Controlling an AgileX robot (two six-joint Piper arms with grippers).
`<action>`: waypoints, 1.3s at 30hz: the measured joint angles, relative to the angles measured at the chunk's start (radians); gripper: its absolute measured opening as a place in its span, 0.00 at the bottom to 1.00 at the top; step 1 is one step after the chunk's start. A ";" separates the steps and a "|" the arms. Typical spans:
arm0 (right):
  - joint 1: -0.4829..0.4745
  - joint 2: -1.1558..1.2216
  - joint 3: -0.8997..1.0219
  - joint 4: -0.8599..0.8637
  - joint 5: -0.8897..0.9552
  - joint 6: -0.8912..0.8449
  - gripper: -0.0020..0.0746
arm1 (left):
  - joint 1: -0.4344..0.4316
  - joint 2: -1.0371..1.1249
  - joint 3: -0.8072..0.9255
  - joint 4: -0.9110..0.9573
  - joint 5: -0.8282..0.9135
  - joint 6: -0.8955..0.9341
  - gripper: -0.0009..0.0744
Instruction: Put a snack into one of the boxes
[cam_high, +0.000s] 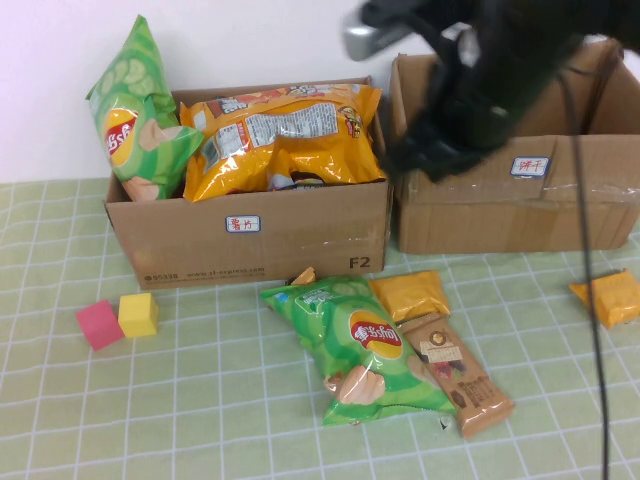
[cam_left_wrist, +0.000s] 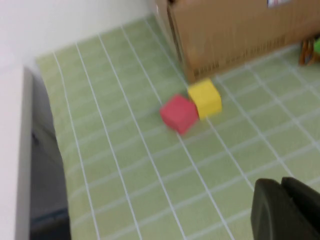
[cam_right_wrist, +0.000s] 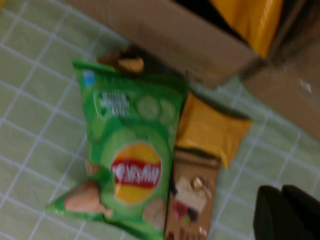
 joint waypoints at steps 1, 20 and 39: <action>0.000 -0.039 0.058 -0.012 -0.017 0.024 0.04 | 0.000 0.000 0.013 -0.005 0.001 -0.008 0.01; 0.000 -0.991 1.363 -0.334 -0.419 0.618 0.04 | 0.000 0.000 0.220 0.294 -0.286 -0.373 0.01; 0.000 -1.580 1.527 -0.299 -0.370 0.656 0.04 | 0.000 0.001 0.228 0.309 -0.319 -0.480 0.01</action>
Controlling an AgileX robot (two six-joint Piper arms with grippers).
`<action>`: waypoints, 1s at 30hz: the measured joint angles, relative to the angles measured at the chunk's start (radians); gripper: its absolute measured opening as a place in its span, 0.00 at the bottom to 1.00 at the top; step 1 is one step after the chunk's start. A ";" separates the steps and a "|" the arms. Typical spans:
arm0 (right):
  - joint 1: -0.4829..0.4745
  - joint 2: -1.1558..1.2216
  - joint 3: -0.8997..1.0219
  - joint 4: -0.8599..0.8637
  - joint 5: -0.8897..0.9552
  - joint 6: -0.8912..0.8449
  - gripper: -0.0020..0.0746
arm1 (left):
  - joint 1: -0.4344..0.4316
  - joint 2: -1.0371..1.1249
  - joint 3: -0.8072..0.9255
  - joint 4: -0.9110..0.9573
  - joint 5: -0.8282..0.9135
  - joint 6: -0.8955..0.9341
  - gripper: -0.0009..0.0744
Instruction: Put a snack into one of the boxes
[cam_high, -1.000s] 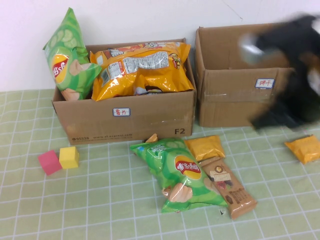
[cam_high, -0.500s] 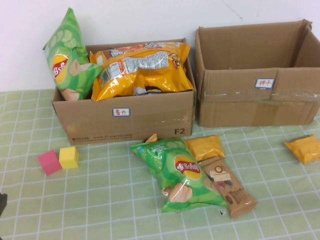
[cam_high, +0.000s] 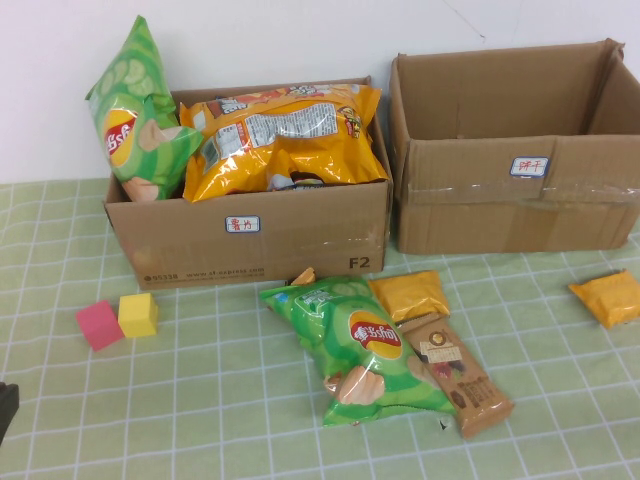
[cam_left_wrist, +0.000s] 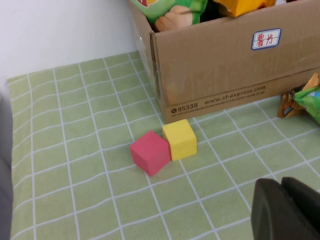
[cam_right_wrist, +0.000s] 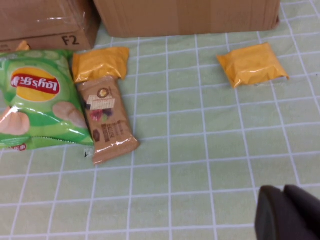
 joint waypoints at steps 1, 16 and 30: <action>0.000 0.000 0.000 0.000 0.002 0.000 0.04 | 0.000 0.000 0.000 0.000 0.000 0.000 0.01; 0.000 0.000 0.002 0.000 0.017 0.000 0.04 | 0.090 -0.114 0.076 -0.083 -0.019 0.036 0.01; 0.000 0.000 0.002 0.000 0.024 0.000 0.04 | 0.511 -0.441 0.242 -0.796 -0.082 1.023 0.01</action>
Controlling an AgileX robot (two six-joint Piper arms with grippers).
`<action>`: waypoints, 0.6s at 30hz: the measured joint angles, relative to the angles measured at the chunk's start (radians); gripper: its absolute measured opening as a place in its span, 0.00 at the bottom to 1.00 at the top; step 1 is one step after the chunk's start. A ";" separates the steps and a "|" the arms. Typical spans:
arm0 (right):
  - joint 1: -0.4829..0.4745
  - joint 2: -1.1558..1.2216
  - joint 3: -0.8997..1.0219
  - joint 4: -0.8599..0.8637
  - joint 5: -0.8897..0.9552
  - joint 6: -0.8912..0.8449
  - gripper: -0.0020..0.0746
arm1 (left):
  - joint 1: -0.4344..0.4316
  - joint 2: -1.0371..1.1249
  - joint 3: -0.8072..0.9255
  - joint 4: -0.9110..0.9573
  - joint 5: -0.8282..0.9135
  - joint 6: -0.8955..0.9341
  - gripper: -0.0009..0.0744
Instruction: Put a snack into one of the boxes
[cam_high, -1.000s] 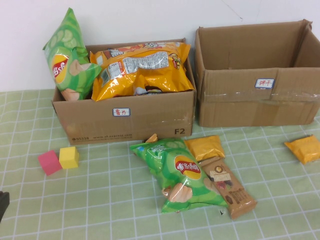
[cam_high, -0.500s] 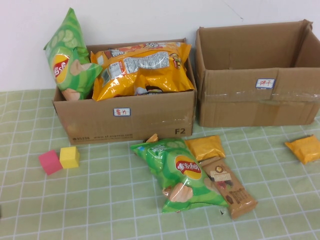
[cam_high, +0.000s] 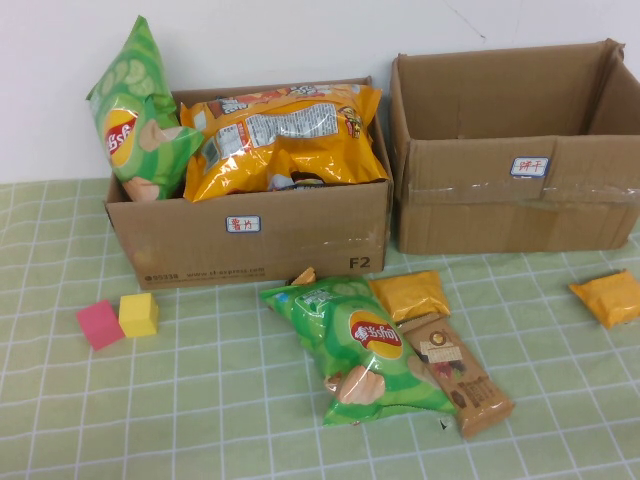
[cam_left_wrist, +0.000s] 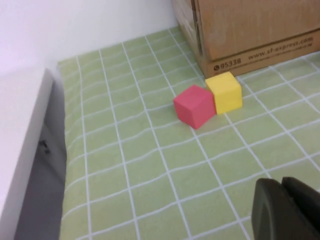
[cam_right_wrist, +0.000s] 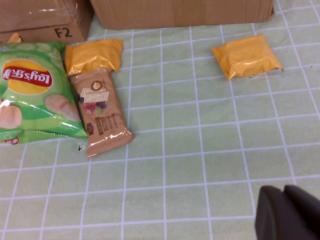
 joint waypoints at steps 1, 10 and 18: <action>0.000 0.000 0.000 0.000 0.000 0.000 0.04 | 0.020 -0.003 0.025 -0.036 -0.037 0.034 0.01; 0.000 0.000 0.000 0.000 0.000 0.000 0.04 | 0.056 -0.007 0.088 -0.192 -0.094 0.078 0.01; 0.000 0.000 0.000 0.000 0.000 0.000 0.04 | 0.056 -0.007 0.086 -0.194 -0.087 0.078 0.01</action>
